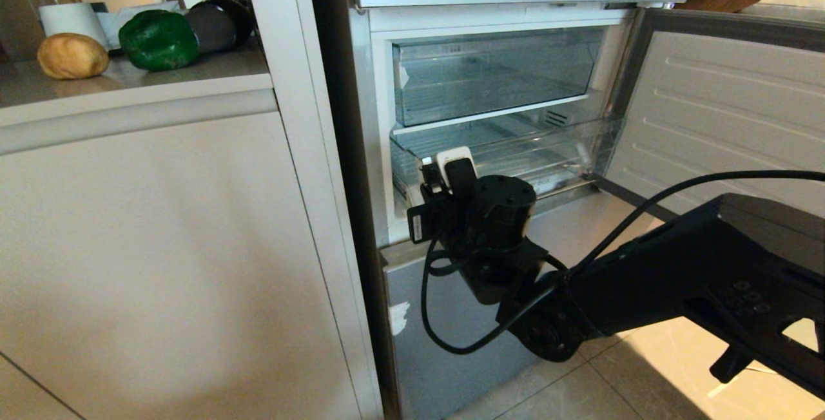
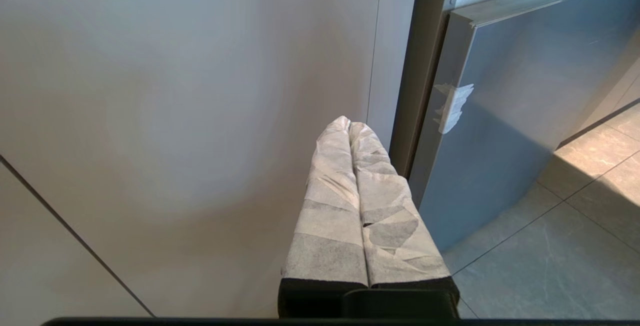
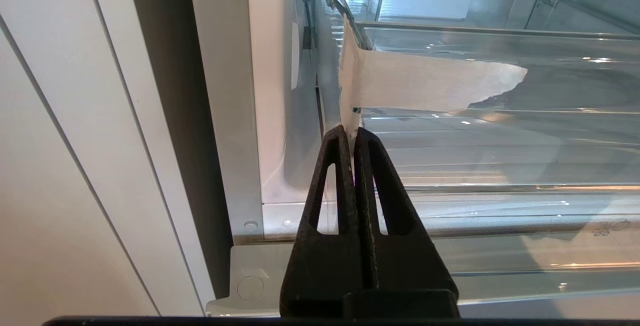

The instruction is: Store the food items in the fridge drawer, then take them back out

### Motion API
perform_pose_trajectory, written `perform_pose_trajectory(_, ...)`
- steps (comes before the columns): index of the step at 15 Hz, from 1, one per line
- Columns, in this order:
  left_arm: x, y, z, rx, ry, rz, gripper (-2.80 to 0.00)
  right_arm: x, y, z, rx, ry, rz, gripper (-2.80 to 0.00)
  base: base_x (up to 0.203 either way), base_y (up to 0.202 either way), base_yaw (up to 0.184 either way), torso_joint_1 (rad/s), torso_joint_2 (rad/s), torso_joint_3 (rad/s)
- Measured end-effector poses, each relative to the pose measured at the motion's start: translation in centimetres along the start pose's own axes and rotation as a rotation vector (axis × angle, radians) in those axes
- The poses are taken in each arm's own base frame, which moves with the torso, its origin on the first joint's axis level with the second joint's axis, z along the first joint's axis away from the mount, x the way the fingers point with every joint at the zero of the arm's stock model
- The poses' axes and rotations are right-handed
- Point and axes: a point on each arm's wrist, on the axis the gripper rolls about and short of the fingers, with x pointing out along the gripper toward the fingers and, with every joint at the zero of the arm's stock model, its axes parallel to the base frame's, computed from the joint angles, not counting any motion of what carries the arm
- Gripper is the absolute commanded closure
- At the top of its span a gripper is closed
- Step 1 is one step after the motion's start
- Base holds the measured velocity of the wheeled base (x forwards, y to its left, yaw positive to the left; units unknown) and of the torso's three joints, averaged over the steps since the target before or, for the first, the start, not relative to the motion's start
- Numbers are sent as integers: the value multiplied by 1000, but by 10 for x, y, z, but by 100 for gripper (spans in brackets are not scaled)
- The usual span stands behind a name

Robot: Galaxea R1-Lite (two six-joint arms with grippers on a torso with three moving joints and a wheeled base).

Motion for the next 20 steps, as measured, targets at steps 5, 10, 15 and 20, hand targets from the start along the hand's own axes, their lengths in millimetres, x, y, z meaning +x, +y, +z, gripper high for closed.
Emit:
perform_pose_trajectory(5,0,0,0,0,0,0,0,-2,2,1,3,-1,5,-280,0,0,0,0,0,0)
perform_pose_trajectory(10,0,0,0,0,0,0,0,-6,1,2,2,2,9,-280,0,0,0,0,0,0)
perform_pose_trajectory(15,0,0,0,0,0,0,0,-27,1,4,-12,44,-8,-280,0,0,0,0,0,0)
perform_pose_trajectory(20,0,0,0,0,0,0,0,-49,9,11,-16,65,-37,-280,0,0,0,0,0,0)
